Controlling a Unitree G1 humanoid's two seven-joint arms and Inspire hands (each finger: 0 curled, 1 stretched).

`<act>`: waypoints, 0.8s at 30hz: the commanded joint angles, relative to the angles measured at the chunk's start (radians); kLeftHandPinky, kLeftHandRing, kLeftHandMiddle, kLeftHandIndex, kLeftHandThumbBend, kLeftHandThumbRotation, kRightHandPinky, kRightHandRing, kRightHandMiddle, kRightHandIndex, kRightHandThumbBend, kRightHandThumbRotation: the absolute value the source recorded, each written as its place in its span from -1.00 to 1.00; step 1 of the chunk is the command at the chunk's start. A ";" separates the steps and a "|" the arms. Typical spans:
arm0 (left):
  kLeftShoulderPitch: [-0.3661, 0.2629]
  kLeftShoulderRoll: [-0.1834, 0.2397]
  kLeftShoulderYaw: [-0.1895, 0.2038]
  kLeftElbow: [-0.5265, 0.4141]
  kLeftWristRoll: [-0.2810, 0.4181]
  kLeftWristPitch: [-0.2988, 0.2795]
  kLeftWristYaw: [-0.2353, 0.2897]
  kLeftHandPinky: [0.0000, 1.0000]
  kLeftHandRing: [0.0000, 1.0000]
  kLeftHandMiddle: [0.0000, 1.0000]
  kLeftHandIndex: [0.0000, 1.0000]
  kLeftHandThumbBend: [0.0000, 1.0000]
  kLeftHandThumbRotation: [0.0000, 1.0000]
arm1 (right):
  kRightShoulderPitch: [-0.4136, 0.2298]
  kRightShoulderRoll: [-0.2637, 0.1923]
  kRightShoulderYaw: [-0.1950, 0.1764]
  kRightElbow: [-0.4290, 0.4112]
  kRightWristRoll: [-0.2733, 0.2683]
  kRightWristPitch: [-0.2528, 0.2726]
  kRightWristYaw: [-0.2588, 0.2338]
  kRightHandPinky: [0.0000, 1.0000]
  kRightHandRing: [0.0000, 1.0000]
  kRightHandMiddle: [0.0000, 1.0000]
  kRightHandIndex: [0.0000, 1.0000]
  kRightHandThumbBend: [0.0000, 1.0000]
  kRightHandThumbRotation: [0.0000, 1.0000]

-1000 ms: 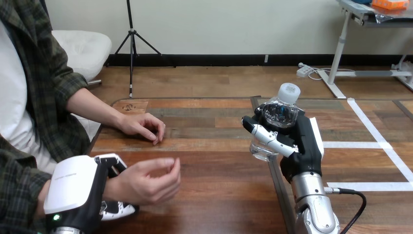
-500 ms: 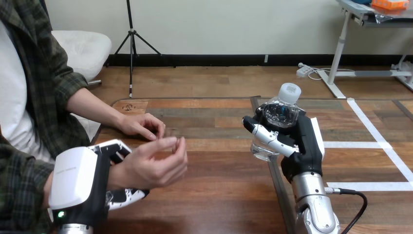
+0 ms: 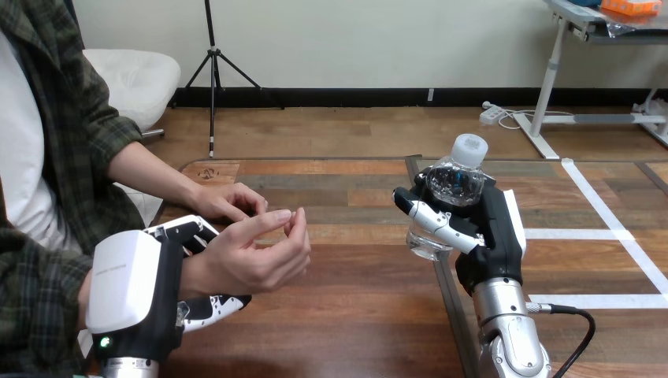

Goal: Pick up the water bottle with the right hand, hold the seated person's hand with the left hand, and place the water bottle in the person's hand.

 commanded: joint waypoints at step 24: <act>-0.059 -0.056 -0.048 -0.082 0.026 -0.047 -0.030 -0.52 -0.44 -0.34 -0.25 0.76 -1.00 | -0.089 -0.021 -0.009 -0.069 -0.019 -0.020 -0.015 -0.17 -0.17 -0.18 -0.22 0.36 -1.00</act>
